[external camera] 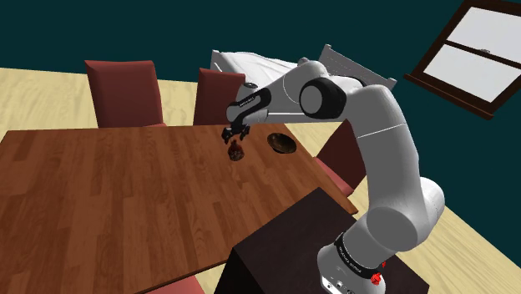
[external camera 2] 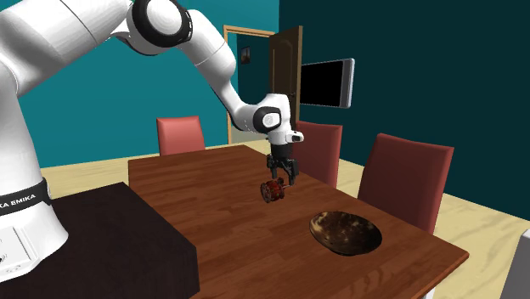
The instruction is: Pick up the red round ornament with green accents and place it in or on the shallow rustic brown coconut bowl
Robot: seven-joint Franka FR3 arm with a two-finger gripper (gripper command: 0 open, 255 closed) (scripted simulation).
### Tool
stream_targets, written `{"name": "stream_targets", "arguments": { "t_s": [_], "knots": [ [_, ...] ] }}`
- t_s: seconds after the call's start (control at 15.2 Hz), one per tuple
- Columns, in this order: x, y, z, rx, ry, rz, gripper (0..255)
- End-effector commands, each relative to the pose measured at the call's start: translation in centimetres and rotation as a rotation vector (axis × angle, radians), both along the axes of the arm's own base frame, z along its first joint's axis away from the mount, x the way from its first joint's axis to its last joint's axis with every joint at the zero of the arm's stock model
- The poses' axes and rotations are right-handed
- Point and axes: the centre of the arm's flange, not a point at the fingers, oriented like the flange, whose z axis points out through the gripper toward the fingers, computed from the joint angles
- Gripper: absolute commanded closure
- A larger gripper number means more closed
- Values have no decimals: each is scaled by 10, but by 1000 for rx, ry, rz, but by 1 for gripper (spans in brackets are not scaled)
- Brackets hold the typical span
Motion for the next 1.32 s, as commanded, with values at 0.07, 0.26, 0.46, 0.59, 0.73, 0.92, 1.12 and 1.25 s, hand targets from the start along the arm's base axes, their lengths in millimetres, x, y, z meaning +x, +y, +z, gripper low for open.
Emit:
{"name": "stream_targets", "arguments": {
  "t_s": [0.07, 0.26, 0.46, 0.59, 0.73, 0.92, 1.12, 1.25],
  "knots": [
    [0, 0, -8, 0, 0, 0, 0],
    [0, 0, -8, 0, 0, 0, 0],
    [0, 0, -8, 0, 0, 0, 0],
    [0, 0, -8, 0, 0, 0, 255],
    [0, 0, -8, 0, 0, 0, 255],
    [0, 0, -8, 0, 0, 0, 255],
    [0, 0, -8, 0, 0, 0, 255],
    [0, 0, 3, 0, 0, 0, 255]
  ]
}}
